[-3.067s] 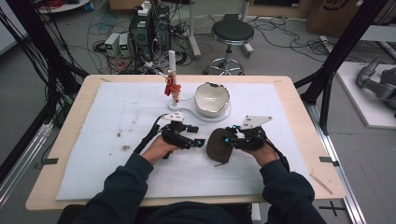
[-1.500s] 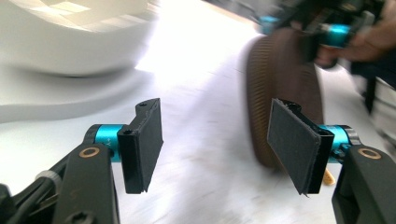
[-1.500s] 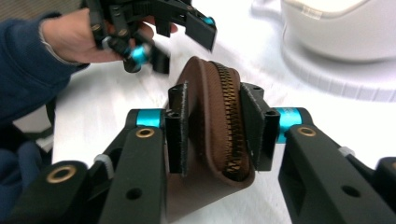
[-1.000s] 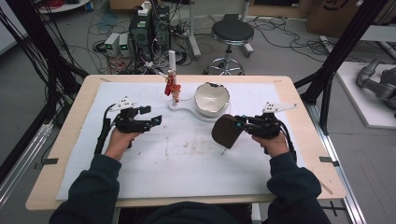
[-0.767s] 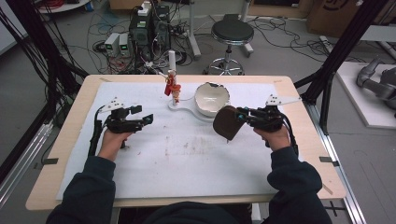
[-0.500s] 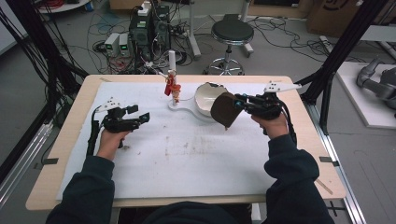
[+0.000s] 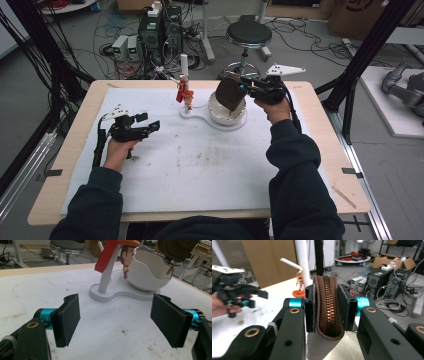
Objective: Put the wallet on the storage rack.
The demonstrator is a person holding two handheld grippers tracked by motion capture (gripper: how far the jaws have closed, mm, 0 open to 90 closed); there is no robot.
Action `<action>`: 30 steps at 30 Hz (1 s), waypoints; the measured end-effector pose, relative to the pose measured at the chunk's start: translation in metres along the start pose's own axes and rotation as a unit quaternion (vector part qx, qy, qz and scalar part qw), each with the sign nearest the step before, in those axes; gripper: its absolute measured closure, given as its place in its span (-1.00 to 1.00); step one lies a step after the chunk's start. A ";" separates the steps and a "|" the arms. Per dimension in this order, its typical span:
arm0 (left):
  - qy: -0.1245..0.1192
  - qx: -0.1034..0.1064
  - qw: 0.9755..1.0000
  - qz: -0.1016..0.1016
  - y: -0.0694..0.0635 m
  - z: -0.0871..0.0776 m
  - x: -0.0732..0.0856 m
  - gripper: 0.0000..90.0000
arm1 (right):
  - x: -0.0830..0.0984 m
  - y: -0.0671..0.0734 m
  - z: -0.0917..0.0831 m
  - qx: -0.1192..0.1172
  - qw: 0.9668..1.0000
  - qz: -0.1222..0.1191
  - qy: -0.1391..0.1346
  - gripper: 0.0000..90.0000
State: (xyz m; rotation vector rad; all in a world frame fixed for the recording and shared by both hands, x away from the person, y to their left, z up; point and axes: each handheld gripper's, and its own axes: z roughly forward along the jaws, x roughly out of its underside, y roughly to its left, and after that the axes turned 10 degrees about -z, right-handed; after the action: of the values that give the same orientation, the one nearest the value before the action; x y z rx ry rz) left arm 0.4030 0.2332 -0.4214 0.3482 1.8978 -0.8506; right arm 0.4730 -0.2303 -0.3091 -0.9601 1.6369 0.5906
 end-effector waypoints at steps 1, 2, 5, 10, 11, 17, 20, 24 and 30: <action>0.001 0.000 1.000 -0.001 0.000 0.000 0.000 -0.47 | 0.003 -0.003 0.004 0.004 1.000 -0.002 0.001 0.58; 0.000 0.000 1.000 -0.002 0.000 0.000 0.000 -0.47 | 0.003 -0.003 0.004 0.004 1.000 -0.002 0.001 0.58; 0.001 0.000 1.000 -0.003 0.001 0.000 0.000 -0.47 | 0.011 -0.007 0.014 0.016 1.000 -0.015 0.014 0.57; -0.001 0.000 1.000 -0.005 0.002 -0.001 0.001 -0.47 | 0.017 -0.002 0.022 0.026 0.997 -0.059 0.034 0.57; -0.001 0.001 1.000 -0.006 0.002 -0.001 0.001 -0.47 | 0.018 -0.001 0.023 0.026 0.997 -0.063 0.045 0.57; 0.001 0.004 1.000 -0.008 0.002 0.000 0.001 -0.47 | 0.028 -0.002 0.031 0.028 0.994 -0.068 0.082 0.50; 0.002 0.004 1.000 -0.009 0.002 0.000 0.002 -0.47 | 0.032 -0.003 0.035 0.018 0.996 -0.037 0.085 0.34; 0.001 0.003 1.000 -0.009 0.002 -0.001 0.001 -0.47 | 0.035 -0.006 0.034 -0.010 0.998 0.010 0.061 0.27; 0.000 0.003 1.000 -0.009 0.002 -0.001 0.001 -0.47 | 0.035 -0.008 0.025 -0.009 0.998 0.022 0.066 0.36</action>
State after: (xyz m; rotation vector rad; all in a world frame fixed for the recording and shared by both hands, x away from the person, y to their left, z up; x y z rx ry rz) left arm 0.4026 0.2354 -0.4230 0.3358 1.9003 -0.8683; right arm 0.4910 -0.2249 -0.3484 -0.9967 1.7756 0.5834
